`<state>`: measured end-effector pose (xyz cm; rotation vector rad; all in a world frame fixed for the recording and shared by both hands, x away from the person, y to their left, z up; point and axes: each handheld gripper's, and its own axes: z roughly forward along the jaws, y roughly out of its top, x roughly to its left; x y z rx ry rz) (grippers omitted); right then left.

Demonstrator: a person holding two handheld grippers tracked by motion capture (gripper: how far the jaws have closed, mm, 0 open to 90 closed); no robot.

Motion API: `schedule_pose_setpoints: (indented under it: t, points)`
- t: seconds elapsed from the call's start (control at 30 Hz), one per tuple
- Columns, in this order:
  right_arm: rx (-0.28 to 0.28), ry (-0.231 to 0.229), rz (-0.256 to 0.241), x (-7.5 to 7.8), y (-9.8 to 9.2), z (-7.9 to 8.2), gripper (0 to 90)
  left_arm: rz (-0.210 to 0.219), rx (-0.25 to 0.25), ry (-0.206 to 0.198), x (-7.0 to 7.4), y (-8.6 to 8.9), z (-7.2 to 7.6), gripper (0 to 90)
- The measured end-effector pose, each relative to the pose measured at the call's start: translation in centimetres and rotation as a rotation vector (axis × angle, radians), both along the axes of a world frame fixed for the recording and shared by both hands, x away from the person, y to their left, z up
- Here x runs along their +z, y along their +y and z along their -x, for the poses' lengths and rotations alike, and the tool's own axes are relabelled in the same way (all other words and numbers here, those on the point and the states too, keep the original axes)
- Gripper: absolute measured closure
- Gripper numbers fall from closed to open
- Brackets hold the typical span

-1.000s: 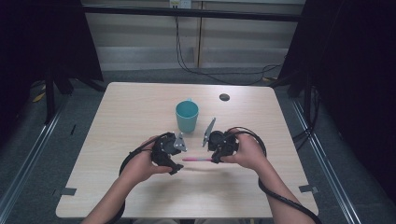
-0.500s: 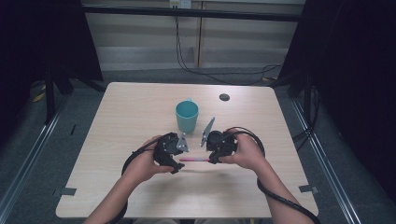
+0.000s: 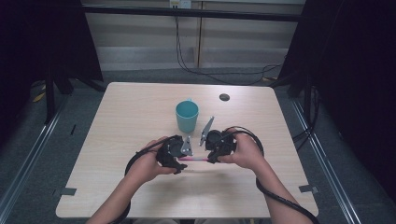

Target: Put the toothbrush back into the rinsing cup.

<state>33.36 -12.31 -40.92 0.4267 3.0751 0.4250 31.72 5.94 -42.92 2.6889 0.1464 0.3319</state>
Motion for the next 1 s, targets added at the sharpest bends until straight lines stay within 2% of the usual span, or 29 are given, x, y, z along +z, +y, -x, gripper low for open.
schedule_pose_setpoints:
  t: [0.13,0.3,0.37,0.43,0.5,0.6,0.67,0.77,0.83,0.87,1.0]
  points:
    - [0.006,0.002,-0.002,0.01,0.1,-0.02,80.7,0.004,-0.002,0.021,-0.09,-0.14,0.01,45.0]
    - [0.016,0.005,-0.007,-0.14,0.22,-0.16,80.7,-0.011,-0.009,0.029,-0.05,-0.2,-0.04,49.3]
    - [0.025,0.008,-0.012,-0.19,0.35,-0.25,80.7,-0.019,-0.013,0.038,-0.05,-0.28,-0.07,55.1]
    - [0.024,0.009,-0.013,-0.19,0.4,-0.24,80.7,-0.027,-0.014,0.036,-0.05,-0.35,-0.08,56.8]
    - [0.031,0.006,-0.011,-0.21,0.54,-0.28,80.7,-0.047,-0.033,0.035,0.06,-0.42,-0.24,61.2]
    - [0.038,0.012,-0.006,-0.25,0.67,-0.26,80.7,-0.061,-0.032,0.032,0.12,-0.48,-0.27,69.7]
    - [0.035,0.01,-0.007,-0.24,0.66,-0.21,80.7,-0.064,-0.034,0.035,0.14,-0.5,-0.28,71.9]
    - [0.032,0.011,-0.011,-0.17,0.6,-0.17,80.7,-0.056,-0.023,0.039,0.16,-0.58,-0.19,73.7]
    - [0.036,0.006,-0.017,-0.08,0.56,-0.17,80.7,-0.067,-0.035,0.031,0.22,-0.64,-0.28,74.3]
    - [0.032,0.008,-0.016,-0.02,0.58,-0.12,80.7,-0.057,-0.025,0.038,0.08,-0.71,-0.18,74.3]
    - [0.03,0.003,-0.021,0.19,0.62,-0.04,80.7,-0.06,-0.018,0.049,-0.05,-0.78,-0.23,75.4]
